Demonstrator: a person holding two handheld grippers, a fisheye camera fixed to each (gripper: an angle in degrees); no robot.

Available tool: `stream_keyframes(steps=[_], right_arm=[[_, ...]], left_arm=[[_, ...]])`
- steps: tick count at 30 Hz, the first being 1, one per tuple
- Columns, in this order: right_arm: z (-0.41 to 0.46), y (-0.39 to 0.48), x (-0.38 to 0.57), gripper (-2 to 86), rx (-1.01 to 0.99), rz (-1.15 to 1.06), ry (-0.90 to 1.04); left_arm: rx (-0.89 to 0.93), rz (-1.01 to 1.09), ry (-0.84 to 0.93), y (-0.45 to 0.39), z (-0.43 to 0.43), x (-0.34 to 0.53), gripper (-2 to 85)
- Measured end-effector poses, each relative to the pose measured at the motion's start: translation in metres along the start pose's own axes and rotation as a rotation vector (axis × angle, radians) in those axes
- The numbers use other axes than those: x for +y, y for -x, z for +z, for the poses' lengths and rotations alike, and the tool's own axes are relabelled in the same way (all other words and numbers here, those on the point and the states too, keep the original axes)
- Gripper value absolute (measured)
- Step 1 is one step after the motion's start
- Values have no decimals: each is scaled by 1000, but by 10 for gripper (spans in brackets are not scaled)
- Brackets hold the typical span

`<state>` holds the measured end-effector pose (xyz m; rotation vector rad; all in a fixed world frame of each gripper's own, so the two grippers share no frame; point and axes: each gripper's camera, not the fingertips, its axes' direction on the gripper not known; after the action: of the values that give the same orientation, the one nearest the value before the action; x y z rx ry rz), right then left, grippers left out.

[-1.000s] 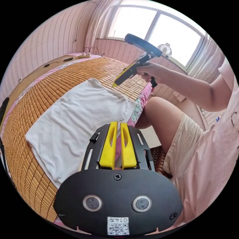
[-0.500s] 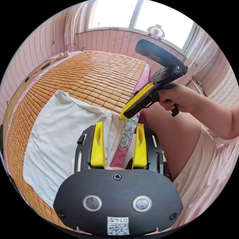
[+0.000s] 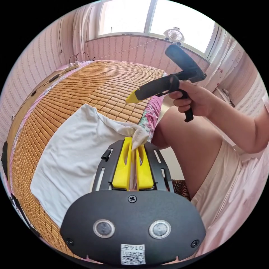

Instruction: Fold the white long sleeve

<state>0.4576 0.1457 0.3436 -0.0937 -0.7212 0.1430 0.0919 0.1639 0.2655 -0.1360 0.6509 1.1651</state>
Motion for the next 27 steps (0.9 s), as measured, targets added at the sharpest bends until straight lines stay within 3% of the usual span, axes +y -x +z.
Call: stream_keyframes(steps=[2,8,15,21,27], right_arm=[[5,-22,-9,114,38,46,-22],[30,-59,-37,125,137,160,-30],[31,-76,-30,32,94,160,-34],[-23,-78,-4,4,15,183,-131],[-97,-48,8,2,100,176,-216]], left_arm=[[11,16,2,-9,-5,8,-8],[39,18,12,-25,-13,32,-8],[46,9,10,-27,-26,42,-8],[65,51,-31,-40,-57,41,-8],[135,39,-194,-38,-96,37,-8]])
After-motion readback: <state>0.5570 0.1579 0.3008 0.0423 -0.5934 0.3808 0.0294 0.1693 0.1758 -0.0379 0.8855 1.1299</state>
